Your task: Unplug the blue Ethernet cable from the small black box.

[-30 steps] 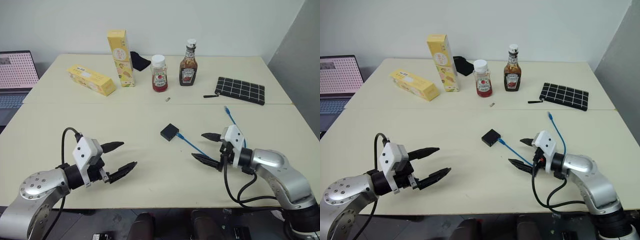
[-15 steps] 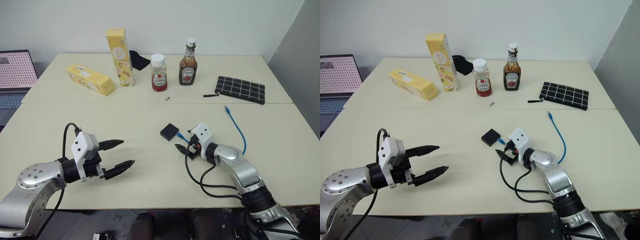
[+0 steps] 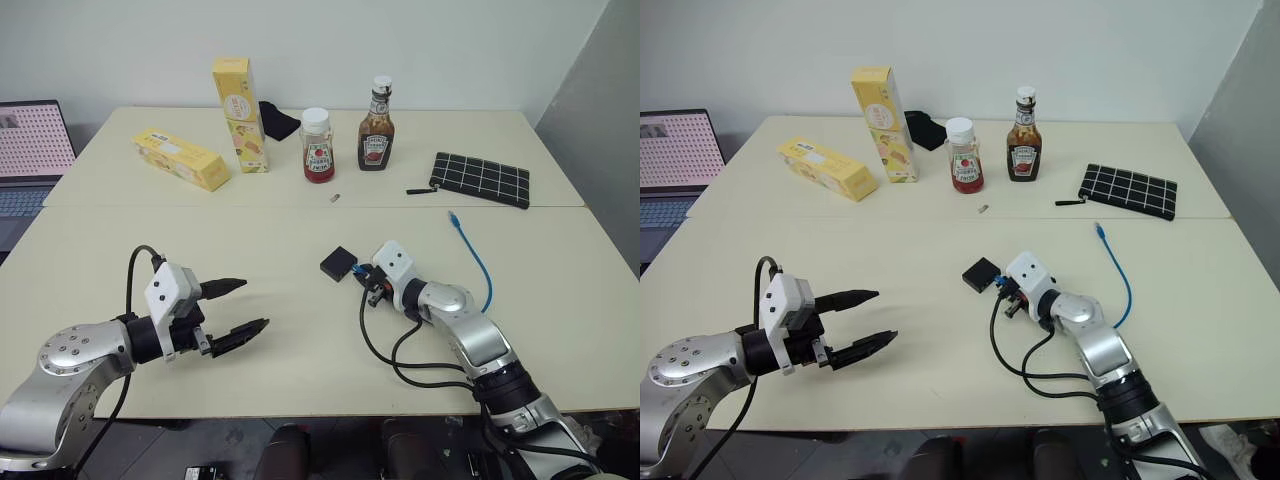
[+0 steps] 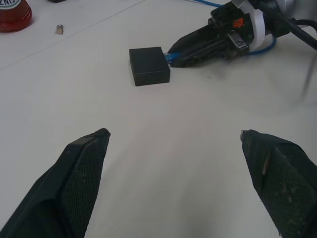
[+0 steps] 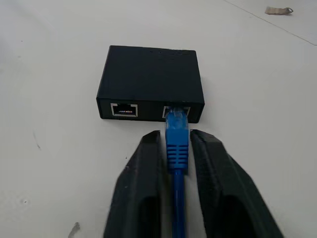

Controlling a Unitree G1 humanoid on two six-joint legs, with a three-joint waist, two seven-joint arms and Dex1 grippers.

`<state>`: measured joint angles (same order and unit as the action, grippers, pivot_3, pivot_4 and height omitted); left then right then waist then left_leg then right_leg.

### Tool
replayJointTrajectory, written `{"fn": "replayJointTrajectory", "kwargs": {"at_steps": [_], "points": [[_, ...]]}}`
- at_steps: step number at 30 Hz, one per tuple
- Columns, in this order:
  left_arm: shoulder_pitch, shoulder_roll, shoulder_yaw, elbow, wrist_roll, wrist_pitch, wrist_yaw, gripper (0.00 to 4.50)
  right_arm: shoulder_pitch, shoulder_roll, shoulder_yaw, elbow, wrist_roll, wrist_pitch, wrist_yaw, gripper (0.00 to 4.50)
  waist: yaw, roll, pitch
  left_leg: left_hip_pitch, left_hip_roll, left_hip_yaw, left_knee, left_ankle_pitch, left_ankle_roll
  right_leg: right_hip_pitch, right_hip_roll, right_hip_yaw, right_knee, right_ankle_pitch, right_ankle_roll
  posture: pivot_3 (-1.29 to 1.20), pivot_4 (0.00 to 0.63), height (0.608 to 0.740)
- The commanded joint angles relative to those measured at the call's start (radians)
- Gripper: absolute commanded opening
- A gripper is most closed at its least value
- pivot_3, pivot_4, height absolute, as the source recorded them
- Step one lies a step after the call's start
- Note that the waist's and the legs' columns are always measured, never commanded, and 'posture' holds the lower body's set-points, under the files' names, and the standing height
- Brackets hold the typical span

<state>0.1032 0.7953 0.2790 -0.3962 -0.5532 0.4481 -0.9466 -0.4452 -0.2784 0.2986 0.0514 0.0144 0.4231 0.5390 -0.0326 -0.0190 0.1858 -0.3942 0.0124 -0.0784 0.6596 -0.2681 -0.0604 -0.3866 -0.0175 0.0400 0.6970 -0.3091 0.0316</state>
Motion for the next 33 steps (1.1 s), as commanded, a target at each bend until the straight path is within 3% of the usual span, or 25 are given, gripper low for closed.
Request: {"fn": "replayJointTrajectory", "kwargs": {"at_steps": [1, 6, 13, 19, 33], "points": [[-0.036, -0.029, 0.027, 0.028, -0.009, -0.009, 0.042, 4.5, -0.026, -0.032, 0.012, -0.027, -0.025, -0.04, 0.037, 0.24, 0.0, 0.0, 0.0, 0.0, 0.0, 0.0, 0.0, 0.0, 0.0, 0.0, 0.0, 0.0, 0.0, 0.0, 0.0, 0.0, 0.15, 0.74], [-0.087, -0.073, 0.06, 0.066, -0.084, 0.051, 0.085, 4.5, -0.043, -0.074, 0.04, -0.05, -0.049, -0.149, 0.107, 0.24, 0.0, 0.0, 0.0, 0.0, 0.0, 0.0, 0.0, 0.0, 0.0, 0.0, 0.0, 0.0, 0.0, 0.0, 0.0, 0.0, 0.15, 0.74], [-0.132, -0.069, 0.077, 0.043, -0.309, 0.26, 0.089, 4.5, -0.118, -0.164, 0.131, -0.017, -0.152, -0.612, 0.218, 0.24, -0.003, 0.0, 0.0, 0.0, 0.0, 0.0, 0.0, 0.0, 0.0, -0.001, 0.0, 0.0, 0.0, 0.0, 0.0, 0.0, 0.15, 0.74], [-0.174, -0.064, 0.053, 0.04, -0.377, 0.331, 0.093, 4.5, -0.21, -0.175, 0.141, 0.055, -0.162, -0.905, 0.256, 0.24, -0.002, 0.0, 0.0, -0.001, 0.0, -0.001, 0.001, 0.0, 0.0, -0.001, 0.0, 0.0, 0.0, 0.0, 0.0, 0.0, 0.15, 0.74], [-0.213, -0.09, 0.027, 0.032, -0.455, 0.377, 0.072, 4.5, -0.297, -0.122, 0.114, 0.162, -0.161, -1.218, 0.204, 0.24, -0.001, 0.0, 0.0, 0.0, 0.001, -0.001, 0.001, 0.0, 0.0, 0.0, -0.001, 0.0, 0.001, 0.0, 0.0, 0.0, 0.15, 0.74]]}}
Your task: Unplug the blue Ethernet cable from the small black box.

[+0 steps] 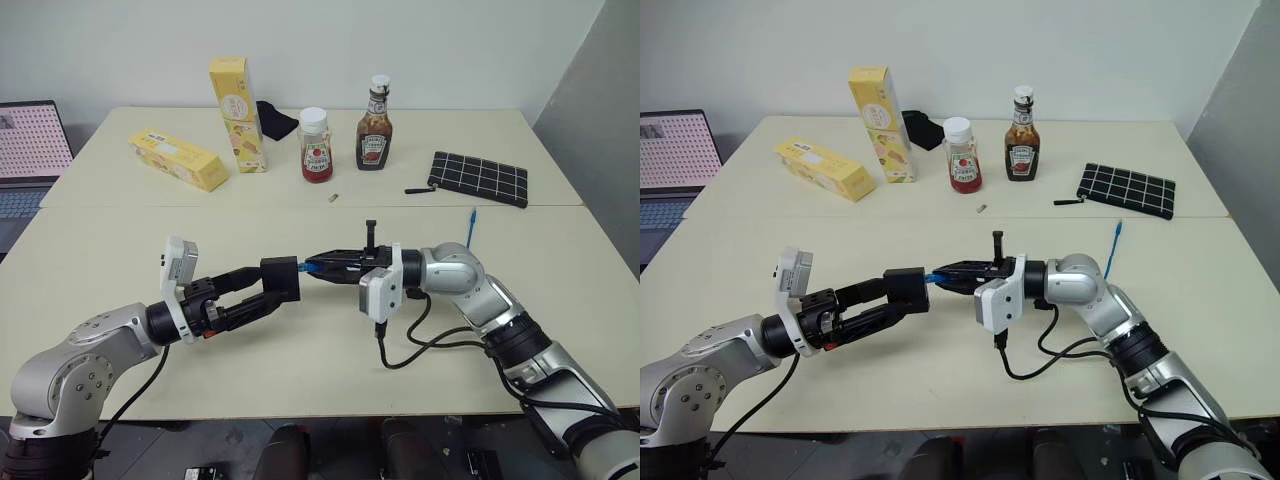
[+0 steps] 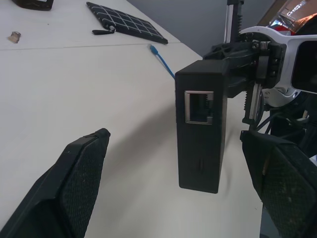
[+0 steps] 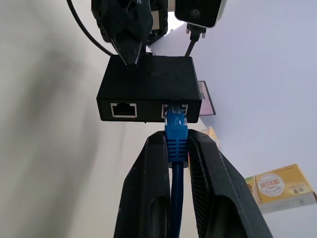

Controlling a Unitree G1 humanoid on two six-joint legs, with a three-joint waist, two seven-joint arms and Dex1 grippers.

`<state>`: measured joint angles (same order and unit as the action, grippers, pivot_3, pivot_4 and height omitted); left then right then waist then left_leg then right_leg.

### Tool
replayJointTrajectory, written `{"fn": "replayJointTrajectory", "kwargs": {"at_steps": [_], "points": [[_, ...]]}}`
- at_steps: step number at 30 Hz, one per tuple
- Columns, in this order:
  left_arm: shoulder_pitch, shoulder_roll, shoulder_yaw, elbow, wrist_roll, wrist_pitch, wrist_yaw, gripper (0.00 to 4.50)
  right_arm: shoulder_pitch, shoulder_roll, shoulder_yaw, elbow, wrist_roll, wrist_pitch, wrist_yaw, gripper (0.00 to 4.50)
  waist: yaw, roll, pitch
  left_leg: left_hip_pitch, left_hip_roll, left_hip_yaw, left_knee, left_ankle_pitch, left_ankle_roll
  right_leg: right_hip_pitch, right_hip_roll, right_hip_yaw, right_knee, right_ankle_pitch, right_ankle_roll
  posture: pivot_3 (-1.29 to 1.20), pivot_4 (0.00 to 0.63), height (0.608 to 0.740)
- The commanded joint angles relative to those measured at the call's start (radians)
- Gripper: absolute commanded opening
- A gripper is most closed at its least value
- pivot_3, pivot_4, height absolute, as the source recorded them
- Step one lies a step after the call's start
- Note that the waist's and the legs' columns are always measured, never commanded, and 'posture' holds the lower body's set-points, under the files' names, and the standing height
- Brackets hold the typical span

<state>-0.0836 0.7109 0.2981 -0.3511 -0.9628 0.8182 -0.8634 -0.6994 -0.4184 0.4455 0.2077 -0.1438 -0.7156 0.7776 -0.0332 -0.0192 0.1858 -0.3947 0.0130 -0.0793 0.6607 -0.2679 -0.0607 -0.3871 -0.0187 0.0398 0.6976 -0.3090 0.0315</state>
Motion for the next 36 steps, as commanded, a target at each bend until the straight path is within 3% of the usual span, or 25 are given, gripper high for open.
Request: {"fn": "replayJointTrajectory", "kwargs": {"at_steps": [1, 2, 3, 19, 25, 27, 28, 29, 36], "points": [[-0.03, -0.007, 0.008, -0.011, -0.049, 0.009, -0.012, 4.5, -0.046, 0.022, -0.033, 0.013, -0.006, -0.092, -0.039, 0.24, 0.0, 0.0, 0.0, 0.0, 0.0, 0.0, 0.0, 0.0, 0.0, 0.0, 0.0, 0.0, 0.0, 0.0, 0.0, 0.0, 0.15, 0.74], [-0.033, -0.008, 0.008, -0.01, -0.053, 0.01, -0.013, 4.5, -0.049, 0.024, -0.032, 0.018, -0.01, -0.102, -0.042, 0.24, 0.0, 0.0, 0.0, 0.0, 0.0, 0.0, 0.0, 0.0, 0.0, 0.0, 0.0, 0.0, 0.0, 0.0, 0.0, 0.0, 0.15, 0.74], [-0.037, -0.01, 0.009, -0.008, -0.062, 0.014, -0.011, 4.14, -0.053, 0.026, -0.031, 0.026, -0.015, -0.114, -0.047, 0.24, 0.0, 0.0, 0.0, 0.0, 0.0, 0.0, 0.0, 0.0, 0.0, 0.0, 0.0, 0.0, 0.0, 0.0, 0.0, 0.0, 0.15, 0.74], [-0.035, 0.009, 0.008, -0.006, -0.079, 0.02, -0.041, 0.97, -0.063, 0.037, -0.028, 0.117, -0.111, -0.28, -0.15, 0.24, 0.0, 0.0, 0.0, 0.0, 0.0, 0.0, 0.0, 0.0, 0.0, 0.0, 0.0, 0.0, 0.0, 0.0, 0.0, 0.0, 0.15, 0.74], [-0.031, 0.011, -0.006, 0.001, -0.064, 0.016, -0.053, 0.79, -0.067, 0.027, -0.029, 0.13, -0.138, -0.323, -0.177, 0.14, 0.0, 0.0, 0.0, 0.0, 0.0, 0.0, 0.0, 0.0, 0.0, 0.0, 0.0, 0.0, 0.0, 0.0, 0.0, 0.0, 0.15, 0.74], [-0.032, 0.01, -0.014, 0.006, -0.056, 0.012, -0.059, 0.79, -0.066, 0.021, -0.03, 0.13, -0.12, -0.315, -0.172, 0.84, 0.0, 0.0, 0.0, 0.0, 0.0, 0.0, 0.0, 0.0, 0.0, 0.0, 0.0, 0.0, 0.0, 0.0, 0.0, 0.0, 0.15, 0.74], [-0.033, 0.01, -0.016, 0.007, -0.053, 0.011, -0.061, 0.79, -0.065, 0.017, -0.028, 0.13, -0.11, -0.309, -0.165, 0.87, -0.001, 0.0, 0.0, 0.0, 0.0, 0.0, 0.0, 0.0, 0.0, 0.0, 0.0, 0.0, 0.0, 0.0, 0.0, 0.0, 0.15, 0.74], [-0.037, 0.008, -0.019, 0.011, -0.05, 0.009, -0.062, 0.79, -0.063, 0.011, -0.027, 0.126, -0.097, -0.296, -0.155, 1.23, -0.001, 0.0, 0.0, 0.0, 0.0, 0.0, 0.0, 0.0, 0.0, 0.0, 0.0, 0.0, 0.0, 0.0, 0.0, 0.0, 0.15, 0.74], [-0.094, -0.007, -0.067, 0.05, 0.022, -0.05, -0.09, 0.79, 0.024, -0.135, 0.009, -0.029, 0.102, -0.122, 0.043, 2.58, 0.003, 0.0, 0.0, 0.0, -0.001, 0.0, 0.0, 0.0, 0.0, 0.001, 0.0, 0.0, 0.0, 0.0, 0.0, 0.0, 0.15, 0.74]]}}
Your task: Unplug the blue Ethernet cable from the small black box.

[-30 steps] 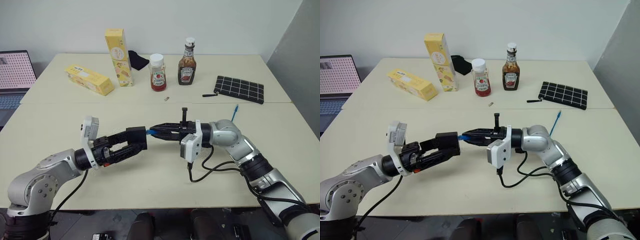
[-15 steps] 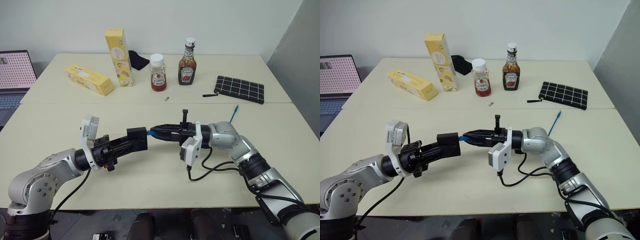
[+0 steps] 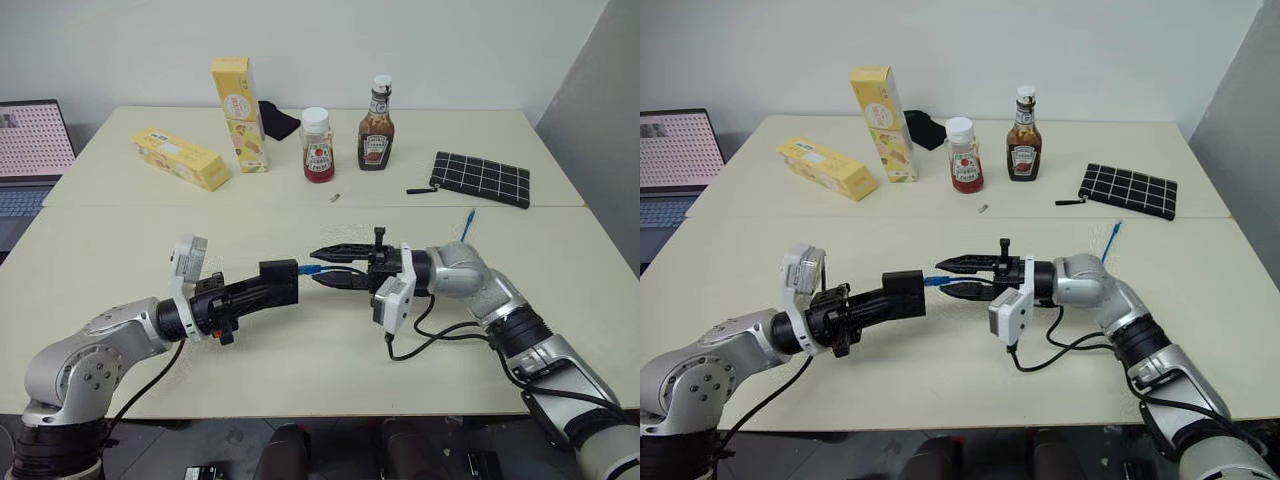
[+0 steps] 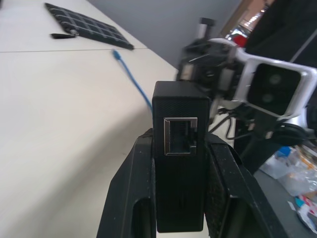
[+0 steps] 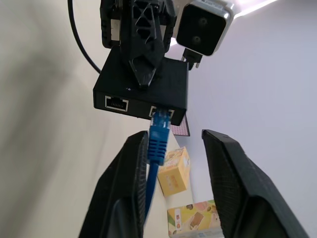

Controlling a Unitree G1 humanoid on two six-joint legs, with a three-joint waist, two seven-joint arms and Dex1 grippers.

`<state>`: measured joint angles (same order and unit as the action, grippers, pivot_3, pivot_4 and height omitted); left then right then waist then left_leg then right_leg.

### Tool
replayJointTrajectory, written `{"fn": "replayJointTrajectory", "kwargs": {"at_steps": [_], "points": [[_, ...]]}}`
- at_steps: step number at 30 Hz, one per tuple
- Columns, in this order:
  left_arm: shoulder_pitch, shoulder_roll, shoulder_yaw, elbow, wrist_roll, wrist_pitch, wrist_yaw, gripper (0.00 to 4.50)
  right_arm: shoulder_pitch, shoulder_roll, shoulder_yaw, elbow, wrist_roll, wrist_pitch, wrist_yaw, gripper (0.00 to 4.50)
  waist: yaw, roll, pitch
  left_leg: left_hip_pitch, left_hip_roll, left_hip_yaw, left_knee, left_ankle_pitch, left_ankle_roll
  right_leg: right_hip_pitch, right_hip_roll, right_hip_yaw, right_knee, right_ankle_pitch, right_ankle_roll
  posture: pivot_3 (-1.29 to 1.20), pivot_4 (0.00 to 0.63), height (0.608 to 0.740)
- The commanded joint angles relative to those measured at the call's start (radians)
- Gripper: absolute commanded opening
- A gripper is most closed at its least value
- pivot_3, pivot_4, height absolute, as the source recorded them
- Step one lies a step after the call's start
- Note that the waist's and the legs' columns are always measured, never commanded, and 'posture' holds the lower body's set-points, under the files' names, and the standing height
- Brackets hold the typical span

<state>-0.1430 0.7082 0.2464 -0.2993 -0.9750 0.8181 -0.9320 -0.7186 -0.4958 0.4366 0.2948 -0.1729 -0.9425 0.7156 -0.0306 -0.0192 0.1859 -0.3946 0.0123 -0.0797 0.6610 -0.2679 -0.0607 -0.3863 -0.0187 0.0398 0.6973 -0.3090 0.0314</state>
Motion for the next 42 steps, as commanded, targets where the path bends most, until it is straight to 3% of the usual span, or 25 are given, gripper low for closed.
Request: {"fn": "replayJointTrajectory", "kwargs": {"at_steps": [1, 3, 6, 10, 15, 28, 42], "points": [[-0.041, -0.009, -0.03, 0.005, 0.06, -0.073, -0.031, 0.79, 0.065, -0.088, 0.024, -0.159, 0.177, 0.159, 0.147, 2.58, 0.001, 0.0, 0.0, 0.0, 0.0, 0.0, 0.0, 0.0, 0.0, 0.0, 0.0, 0.0, 0.0, 0.0, 0.0, 0.0, 0.15, 0.74], [-0.049, -0.026, -0.055, 0.018, 0.118, -0.145, -0.05, 0.79, 0.106, -0.137, 0.022, -0.236, 0.258, 0.271, 0.213, 2.58, 0.002, 0.0, 0.0, 0.0, 0.0, 0.0, 0.0, 0.0, 0.0, 0.0, 0.0, 0.0, 0.0, 0.0, 0.0, 0.0, 0.15, 0.74], [-0.066, -0.035, -0.107, 0.046, 0.184, -0.224, -0.115, 0.79, 0.184, -0.203, -0.014, -0.391, 0.436, 0.581, 0.268, 2.58, 0.001, 0.0, 0.0, 0.0, 0.0, 0.0, 0.0, 0.0, 0.0, 0.0, 0.0, 0.0, 0.0, 0.0, 0.0, 0.0, 0.15, 0.74], [-0.091, -0.048, -0.168, 0.072, 0.224, -0.291, -0.208, 0.79, 0.194, -0.215, -0.083, -0.567, 0.766, 1.085, 0.183, 2.58, -0.003, 0.001, 0.001, 0.0, 0.001, -0.001, 0.0, 0.0, 0.0, 0.0, 0.0, 0.001, 0.0, 0.0, 0.0, 0.0, 0.15, 0.74], [-0.098, -0.048, -0.193, 0.091, 0.217, -0.305, -0.292, 0.79, 0.173, -0.15, -0.161, -0.65, 0.964, 1.39, 0.081, 2.58, -0.003, 0.001, 0.001, 0.0, 0.001, -0.001, 0.0, 0.0, 0.0, 0.0, 0.0, 0.0, 0.0, 0.0, -0.001, 0.0, 0.15, 0.74], [-0.108, -0.066, -0.176, 0.103, 0.186, -0.297, -0.328, 0.79, 0.167, -0.051, -0.208, -0.656, 1.058, 1.678, 0.075, 2.58, -0.001, 0.001, 0.001, -0.002, 0.0, -0.001, 0.0, 0.0, 0.0, -0.001, 0.001, -0.001, 0.0, 0.0, 0.0, 0.0, 0.15, 0.74], [-0.1, -0.067, -0.169, 0.114, 0.19, -0.31, -0.346, 0.79, 0.16, -0.018, -0.211, -0.632, 0.997, 1.716, 0.129, 2.58, -0.001, 0.001, 0.001, -0.002, 0.0, -0.001, 0.0, 0.0, 0.0, -0.001, 0.001, -0.001, 0.0, 0.0, 0.0, 0.0, 0.15, 0.74]]}}
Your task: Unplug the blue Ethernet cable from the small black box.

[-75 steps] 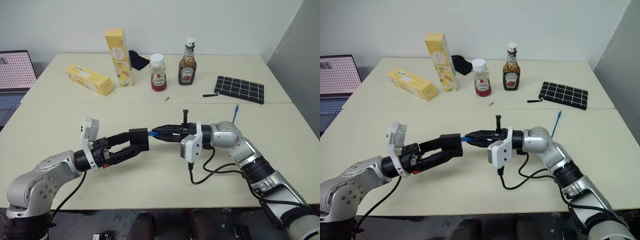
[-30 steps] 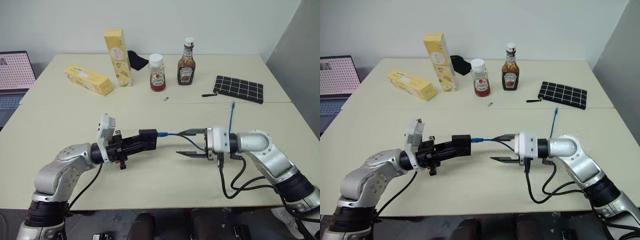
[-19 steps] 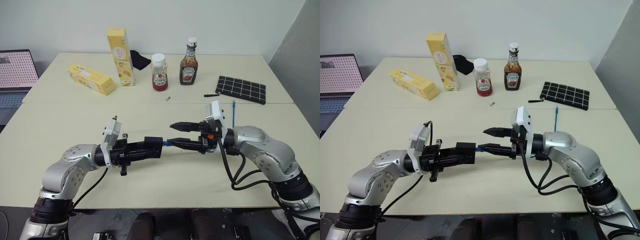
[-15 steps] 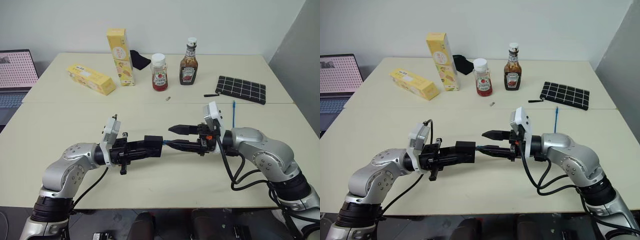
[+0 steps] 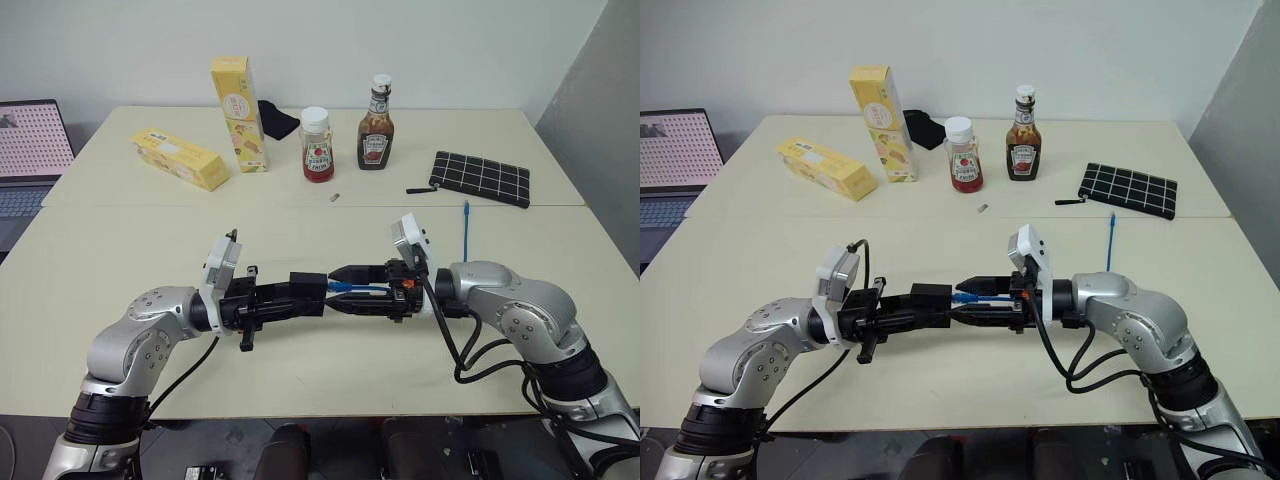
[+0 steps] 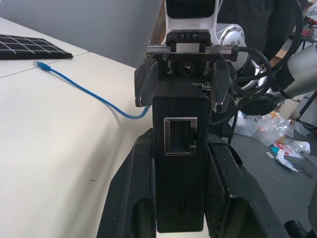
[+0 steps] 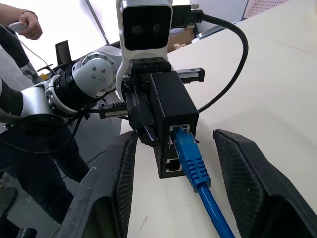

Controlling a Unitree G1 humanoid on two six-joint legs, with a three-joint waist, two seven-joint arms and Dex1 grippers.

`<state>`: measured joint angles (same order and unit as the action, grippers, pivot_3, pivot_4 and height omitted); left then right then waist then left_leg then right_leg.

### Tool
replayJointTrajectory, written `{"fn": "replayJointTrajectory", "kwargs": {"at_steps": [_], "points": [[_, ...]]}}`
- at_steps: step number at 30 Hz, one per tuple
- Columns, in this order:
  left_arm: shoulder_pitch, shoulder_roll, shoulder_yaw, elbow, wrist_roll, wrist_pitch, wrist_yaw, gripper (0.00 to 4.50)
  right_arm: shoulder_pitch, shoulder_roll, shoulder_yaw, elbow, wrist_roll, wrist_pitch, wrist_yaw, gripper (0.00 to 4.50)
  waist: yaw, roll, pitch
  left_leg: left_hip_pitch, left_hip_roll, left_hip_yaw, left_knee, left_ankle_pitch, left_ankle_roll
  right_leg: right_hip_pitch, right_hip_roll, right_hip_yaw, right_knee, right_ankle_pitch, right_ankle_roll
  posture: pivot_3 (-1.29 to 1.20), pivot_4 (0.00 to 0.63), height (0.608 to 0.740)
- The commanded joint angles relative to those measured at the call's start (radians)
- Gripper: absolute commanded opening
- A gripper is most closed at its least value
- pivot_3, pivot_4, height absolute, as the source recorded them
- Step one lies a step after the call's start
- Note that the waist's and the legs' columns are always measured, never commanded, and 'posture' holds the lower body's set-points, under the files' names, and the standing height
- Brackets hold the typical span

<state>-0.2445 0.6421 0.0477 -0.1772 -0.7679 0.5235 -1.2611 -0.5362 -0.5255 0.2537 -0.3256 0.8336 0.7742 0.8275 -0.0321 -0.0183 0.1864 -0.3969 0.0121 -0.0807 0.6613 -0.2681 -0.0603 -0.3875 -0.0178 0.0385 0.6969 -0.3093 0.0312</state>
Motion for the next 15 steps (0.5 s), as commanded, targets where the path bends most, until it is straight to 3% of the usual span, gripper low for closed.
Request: {"fn": "replayJointTrajectory", "kwargs": {"at_steps": [1, 2, 4, 5, 12, 15], "points": [[0.003, -0.001, 0.03, -0.008, -0.017, -0.017, -0.018, 0.79, -0.023, 0.013, -0.029, -0.009, -0.011, -0.001, 0.019, 2.58, 0.0, 0.0, 0.0, 0.0, 0.0, 0.0, 0.0, 0.0, 0.0, 0.0, 0.0, 0.0, 0.0, 0.0, 0.0, 0.0, 0.15, 0.74], [0.004, 0.0, 0.029, -0.007, -0.016, -0.017, -0.019, 0.79, -0.023, 0.015, -0.03, -0.007, -0.013, 0.0, 0.021, 2.22, 0.0, 0.0, 0.0, 0.0, 0.0, 0.0, 0.0, 0.0, 0.0, 0.0, 0.0, 0.0, 0.0, 0.0, 0.0, 0.0, 0.15, 0.74], [0.008, 0.001, 0.028, -0.007, -0.014, -0.019, -0.023, 0.79, -0.022, 0.016, -0.031, -0.004, -0.018, 0.0, 0.027, 1.99, 0.0, 0.0, 0.0, 0.0, 0.0, 0.0, 0.0, 0.0, 0.0, 0.0, 0.0, 0.0, 0.0, 0.0, 0.0, 0.0, 0.15, 0.74], [0.009, 0.001, 0.029, -0.007, -0.013, -0.019, -0.024, 0.79, -0.022, 0.017, -0.033, -0.003, -0.02, 0.002, 0.03, 1.62, 0.0, 0.0, 0.0, 0.0, 0.0, 0.0, 0.0, 0.0, 0.0, 0.0, 0.0, 0.0, 0.0, 0.0, 0.0, 0.0, 0.15, 0.74], [0.015, 0.004, 0.032, -0.001, -0.01, -0.024, -0.032, 0.79, -0.029, 0.004, -0.044, 0.008, -0.028, 0.012, 0.081, 0.23, 0.0, 0.0, 0.0, 0.0, 0.0, 0.0, 0.0, 0.0, 0.0, 0.0, 0.0, 0.0, 0.0, 0.0, 0.0, 0.0, 0.15, 0.74], [0.016, 0.003, 0.033, -0.002, -0.011, -0.023, -0.034, 0.79, -0.032, 0.003, -0.045, 0.012, -0.034, 0.015, 0.096, 0.06, 0.0, 0.0, 0.0, 0.0, 0.0, 0.0, 0.0, 0.0, 0.0, 0.0, 0.0, 0.0, 0.0, 0.0, 0.0, 0.0, 0.15, 0.74]]}}
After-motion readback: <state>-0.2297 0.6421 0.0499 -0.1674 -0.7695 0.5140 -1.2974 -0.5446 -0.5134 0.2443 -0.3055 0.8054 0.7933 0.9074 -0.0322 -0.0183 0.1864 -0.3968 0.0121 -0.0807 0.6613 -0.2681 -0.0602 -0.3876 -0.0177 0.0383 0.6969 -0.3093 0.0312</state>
